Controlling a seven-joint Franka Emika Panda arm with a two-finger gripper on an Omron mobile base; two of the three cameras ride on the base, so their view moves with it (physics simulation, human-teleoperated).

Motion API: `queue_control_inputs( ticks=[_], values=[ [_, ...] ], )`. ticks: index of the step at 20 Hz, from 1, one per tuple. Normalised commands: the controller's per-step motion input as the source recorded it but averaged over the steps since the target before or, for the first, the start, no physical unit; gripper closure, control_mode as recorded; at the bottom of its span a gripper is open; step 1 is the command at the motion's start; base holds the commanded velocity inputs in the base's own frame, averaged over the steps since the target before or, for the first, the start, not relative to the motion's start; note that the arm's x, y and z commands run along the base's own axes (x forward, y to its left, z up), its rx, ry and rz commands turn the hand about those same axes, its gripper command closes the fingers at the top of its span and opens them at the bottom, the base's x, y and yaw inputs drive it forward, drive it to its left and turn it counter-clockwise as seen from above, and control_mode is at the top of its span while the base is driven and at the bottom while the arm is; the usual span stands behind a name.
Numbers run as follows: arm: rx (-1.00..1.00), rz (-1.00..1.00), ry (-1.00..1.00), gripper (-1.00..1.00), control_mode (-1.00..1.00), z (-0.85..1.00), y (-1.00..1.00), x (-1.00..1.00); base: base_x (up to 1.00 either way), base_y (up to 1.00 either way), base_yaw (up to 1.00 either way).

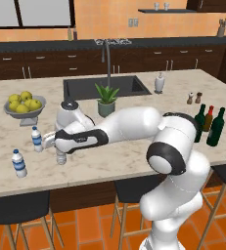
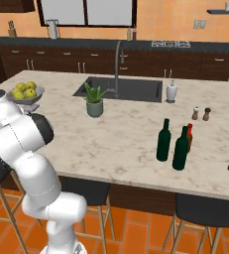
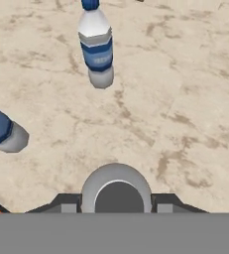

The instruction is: Move the plastic bottles in the middle to the plastics group, and the glass bottles in the middle to the glass group.

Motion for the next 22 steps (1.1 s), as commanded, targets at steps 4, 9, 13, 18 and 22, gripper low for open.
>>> queue_control_inputs(
  ticks=[4,9,13,18,22],
  values=[
    [0.00,0.00,0.00,1.00,-1.00,-0.27,0.35,0.02,0.00,0.00,0.00],
    [0.00,0.00,0.00,1.00,-1.00,-0.39,0.19,0.04,0.00,0.00,0.00],
    [0.00,0.00,0.00,1.00,-1.00,-0.34,0.03,0.01,0.00,0.00,0.00],
    [0.00,0.00,0.00,1.00,-1.00,-0.31,0.03,0.02,0.00,0.00,0.00],
    [0.00,0.00,-0.05,1.00,-1.00,-0.19,0.04,0.05,0.00,0.00,0.00]
  ],
)
